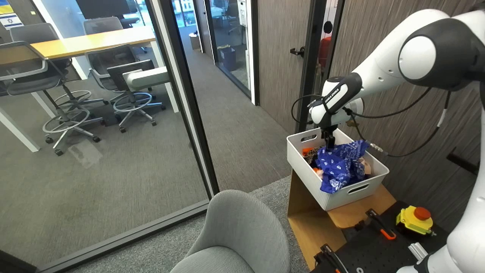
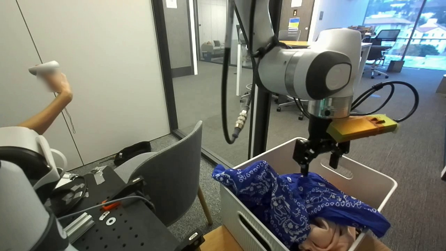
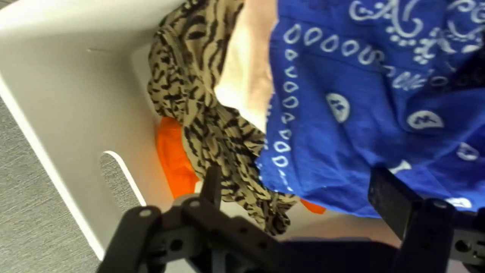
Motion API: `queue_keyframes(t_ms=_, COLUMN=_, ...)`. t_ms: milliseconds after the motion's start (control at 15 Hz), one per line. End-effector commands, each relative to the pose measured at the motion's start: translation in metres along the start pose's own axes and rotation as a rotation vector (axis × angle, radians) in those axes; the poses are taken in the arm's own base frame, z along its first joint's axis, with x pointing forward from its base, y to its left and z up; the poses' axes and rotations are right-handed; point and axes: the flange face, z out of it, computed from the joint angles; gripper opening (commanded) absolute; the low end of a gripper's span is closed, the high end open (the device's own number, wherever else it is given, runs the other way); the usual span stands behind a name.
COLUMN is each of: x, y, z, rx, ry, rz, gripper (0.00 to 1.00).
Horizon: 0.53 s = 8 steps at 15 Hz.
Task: Pick up the animal clothe and put it on the headrest of the chair
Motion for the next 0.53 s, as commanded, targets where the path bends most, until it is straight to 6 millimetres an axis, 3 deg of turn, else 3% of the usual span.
queue_keyframes(t_ms=0, x=0.014, y=0.041, z=0.017, rx=-0.063, ry=-0.020, rz=-0.038, gripper=1.00)
queue_keyframes(t_ms=467, x=0.033, y=0.063, z=0.052, rx=-0.041, ry=-0.001, rz=-0.016, gripper=1.00)
